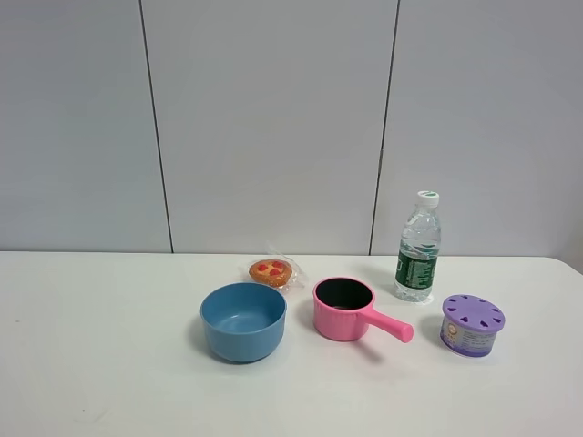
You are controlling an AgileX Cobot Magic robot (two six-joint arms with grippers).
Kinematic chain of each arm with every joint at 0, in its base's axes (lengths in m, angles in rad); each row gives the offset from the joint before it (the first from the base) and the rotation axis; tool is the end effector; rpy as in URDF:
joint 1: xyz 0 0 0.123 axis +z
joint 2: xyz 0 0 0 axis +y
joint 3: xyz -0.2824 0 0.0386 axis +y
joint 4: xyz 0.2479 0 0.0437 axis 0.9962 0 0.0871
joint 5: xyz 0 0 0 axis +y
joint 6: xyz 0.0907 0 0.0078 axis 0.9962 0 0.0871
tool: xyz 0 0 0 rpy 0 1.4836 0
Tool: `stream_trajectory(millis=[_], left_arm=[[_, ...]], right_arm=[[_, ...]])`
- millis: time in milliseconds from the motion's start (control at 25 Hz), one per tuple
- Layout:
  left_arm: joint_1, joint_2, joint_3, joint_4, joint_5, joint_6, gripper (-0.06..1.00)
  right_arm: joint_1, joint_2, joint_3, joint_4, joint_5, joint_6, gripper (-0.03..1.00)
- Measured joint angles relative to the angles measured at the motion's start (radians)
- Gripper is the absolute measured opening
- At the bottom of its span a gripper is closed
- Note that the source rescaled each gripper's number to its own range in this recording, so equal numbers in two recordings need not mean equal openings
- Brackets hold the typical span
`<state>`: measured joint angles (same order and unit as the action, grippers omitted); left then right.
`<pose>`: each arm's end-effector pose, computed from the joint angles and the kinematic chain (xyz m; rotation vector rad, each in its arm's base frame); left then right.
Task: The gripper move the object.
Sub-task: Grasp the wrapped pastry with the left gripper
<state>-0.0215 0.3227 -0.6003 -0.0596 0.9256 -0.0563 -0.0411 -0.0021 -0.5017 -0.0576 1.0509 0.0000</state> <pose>0.0477 -0.0054 0.3107 -0.0472 2.1318 -0.1177 -0.0052 -0.0043 0.2785 0.0442 2.0302 -0.0947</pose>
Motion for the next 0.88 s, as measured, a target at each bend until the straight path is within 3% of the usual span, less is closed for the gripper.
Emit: stream_trajectory(millis=[200,480,880], left_arm=[[0.000,0.229,-0.108,-0.055,-0.132,0.032,1.00],[-0.005,0.587,-0.326,-0.084,-0.155,0.137,1.00],[-0.253,0.998,-0.646,-0.073,-0.185,0.149,1.00]], right_arm=[[0.000,0.000,0.000,0.000,0.000,0.000,1.00],[0.000,0.000,0.000,0.000,0.000,0.000,1.00],[0.000,0.000,0.000,0.000,0.000,0.000,1.00]])
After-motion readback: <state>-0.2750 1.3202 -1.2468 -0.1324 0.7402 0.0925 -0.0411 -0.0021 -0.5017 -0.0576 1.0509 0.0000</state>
